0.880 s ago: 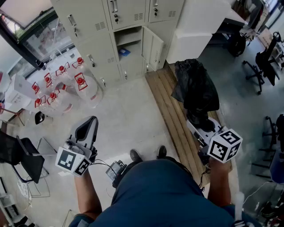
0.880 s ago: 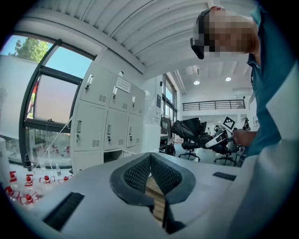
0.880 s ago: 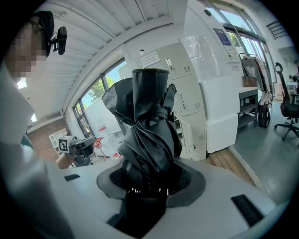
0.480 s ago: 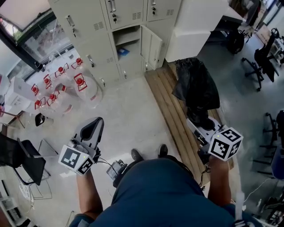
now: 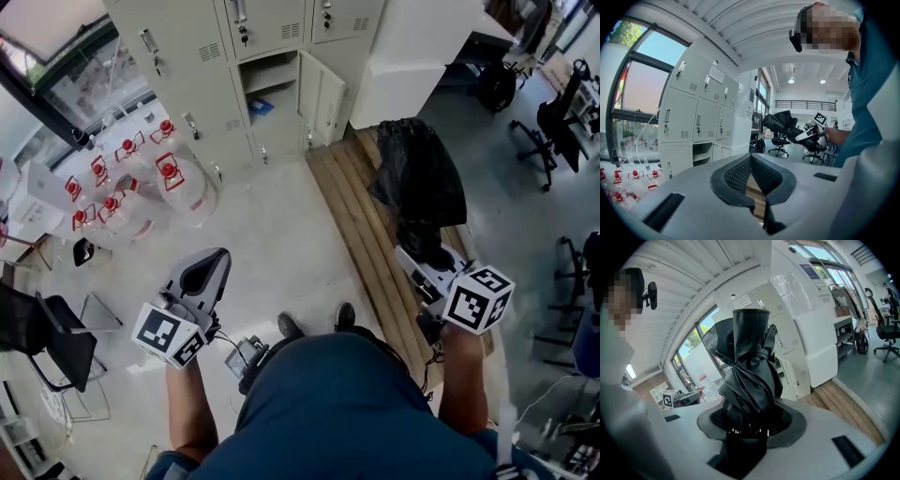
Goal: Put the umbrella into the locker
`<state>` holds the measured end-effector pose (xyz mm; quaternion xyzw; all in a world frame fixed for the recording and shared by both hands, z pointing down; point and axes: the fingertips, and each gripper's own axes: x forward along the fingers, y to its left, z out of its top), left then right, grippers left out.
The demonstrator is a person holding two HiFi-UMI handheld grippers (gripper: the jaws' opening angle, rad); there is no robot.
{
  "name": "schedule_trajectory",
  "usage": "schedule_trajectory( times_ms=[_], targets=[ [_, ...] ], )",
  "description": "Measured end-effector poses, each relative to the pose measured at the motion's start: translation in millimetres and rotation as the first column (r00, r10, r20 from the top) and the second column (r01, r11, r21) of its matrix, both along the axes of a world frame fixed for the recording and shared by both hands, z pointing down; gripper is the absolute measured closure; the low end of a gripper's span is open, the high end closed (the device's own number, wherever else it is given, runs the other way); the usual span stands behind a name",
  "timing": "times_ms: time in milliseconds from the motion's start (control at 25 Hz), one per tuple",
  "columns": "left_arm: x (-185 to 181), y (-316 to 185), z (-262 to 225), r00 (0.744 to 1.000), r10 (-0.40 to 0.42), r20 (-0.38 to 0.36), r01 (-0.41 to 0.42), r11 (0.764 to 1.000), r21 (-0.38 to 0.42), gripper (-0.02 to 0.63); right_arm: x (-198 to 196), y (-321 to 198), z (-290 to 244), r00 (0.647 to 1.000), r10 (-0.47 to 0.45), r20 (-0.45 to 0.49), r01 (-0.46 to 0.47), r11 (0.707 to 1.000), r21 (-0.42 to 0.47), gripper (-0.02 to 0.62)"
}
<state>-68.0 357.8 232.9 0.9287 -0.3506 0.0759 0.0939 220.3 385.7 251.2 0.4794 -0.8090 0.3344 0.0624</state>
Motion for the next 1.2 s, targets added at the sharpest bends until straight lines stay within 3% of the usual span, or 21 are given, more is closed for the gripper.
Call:
schedule_trajectory(
  times_ms=[720, 960, 1200],
  targets=[
    [-40.5, -7.2, 4.1, 0.998, -0.062, -0.028, 0.061, 0.998, -0.022, 0.588, -26.6, -19.0, 0.1, 0.997, 0.005, 0.083, -0.004, 1.000, -0.008, 0.403],
    [-32.2, -26.4, 15.5, 0.999, -0.029, -0.043, 0.028, 0.999, -0.039, 0.588, -22.4, -31.2, 3.9, 0.996, 0.031, 0.087, -0.031, 1.000, -0.004, 0.403],
    [-4.2, -55.9, 17.5, 0.998, -0.043, -0.050, 0.041, 0.998, -0.041, 0.588, 6.4, -52.1, 26.2, 0.994, 0.036, 0.102, -0.030, 0.998, -0.063, 0.403]
  ],
)
